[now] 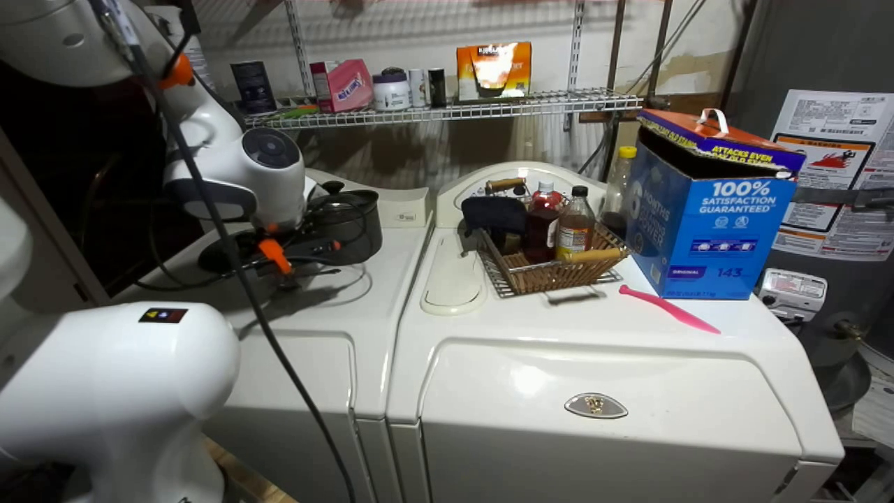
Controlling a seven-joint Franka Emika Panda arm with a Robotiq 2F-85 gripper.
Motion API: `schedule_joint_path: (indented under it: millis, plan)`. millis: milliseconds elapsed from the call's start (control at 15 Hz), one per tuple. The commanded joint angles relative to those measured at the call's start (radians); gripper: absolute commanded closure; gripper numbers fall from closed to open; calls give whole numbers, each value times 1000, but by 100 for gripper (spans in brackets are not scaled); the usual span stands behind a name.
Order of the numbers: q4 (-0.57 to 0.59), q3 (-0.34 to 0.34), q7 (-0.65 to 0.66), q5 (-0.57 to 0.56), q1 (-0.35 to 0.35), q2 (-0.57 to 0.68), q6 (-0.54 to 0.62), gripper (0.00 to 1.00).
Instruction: Put one spoon in the basket
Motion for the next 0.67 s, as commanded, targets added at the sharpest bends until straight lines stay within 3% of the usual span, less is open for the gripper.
schedule_joint_path:
  millis: [0, 467, 600]
  plan:
    - [69, -4, -175, 165, 19, 89, 8, 0]
    - [162, 6, -407, 454, 9, 207, 9, 0]
    - [186, 5, -447, 506, 8, 244, 5, 14]
